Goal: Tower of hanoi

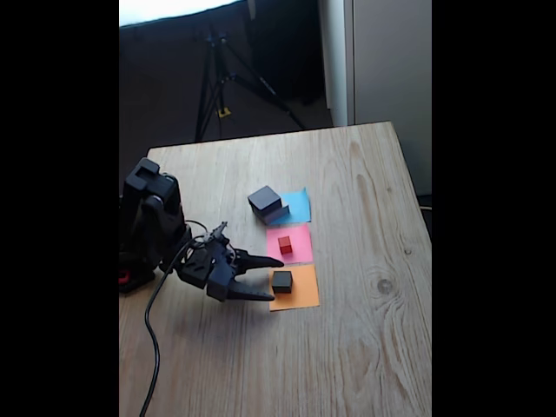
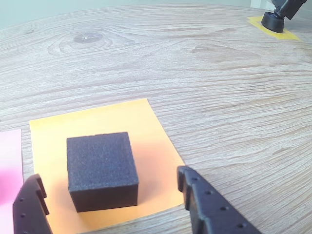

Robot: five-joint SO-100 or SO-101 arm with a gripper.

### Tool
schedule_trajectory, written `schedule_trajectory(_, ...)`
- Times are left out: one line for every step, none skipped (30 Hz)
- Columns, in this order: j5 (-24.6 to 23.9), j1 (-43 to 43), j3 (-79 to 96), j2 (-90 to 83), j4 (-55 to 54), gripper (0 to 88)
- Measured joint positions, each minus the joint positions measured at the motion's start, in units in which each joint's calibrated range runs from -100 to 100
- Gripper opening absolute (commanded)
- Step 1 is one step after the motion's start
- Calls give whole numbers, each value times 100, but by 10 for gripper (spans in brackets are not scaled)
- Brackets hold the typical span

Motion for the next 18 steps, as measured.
schedule_trajectory(0, 0, -9, 26, -16, 305)
schedule_trajectory(0, 0, -26, 51, -16, 304)
schedule_trajectory(0, 0, -43, 51, -16, 304)
schedule_trajectory(0, -10, -52, 51, -16, 303)
schedule_trajectory(0, -31, -52, 51, -16, 301)
schedule_trajectory(0, -52, -52, 51, -16, 299)
schedule_trajectory(0, -62, -61, 51, -16, 298)
schedule_trajectory(0, -72, -78, 51, -16, 294)
schedule_trajectory(0, -93, -87, 51, -16, 291)
schedule_trajectory(0, -114, -96, 51, -16, 289)
schedule_trajectory(0, -134, -96, 51, -16, 285)
schedule_trajectory(0, -145, -104, 51, -16, 279)
schedule_trajectory(0, -155, -104, 86, -16, 275)
schedule_trajectory(0, -155, -113, 128, -16, 272)
schedule_trajectory(0, -145, -148, 145, -16, 267)
schedule_trajectory(0, -145, -174, 154, -16, 264)
schedule_trajectory(0, -145, -200, 154, -16, 258)
schedule_trajectory(0, -145, -226, 154, -16, 251)
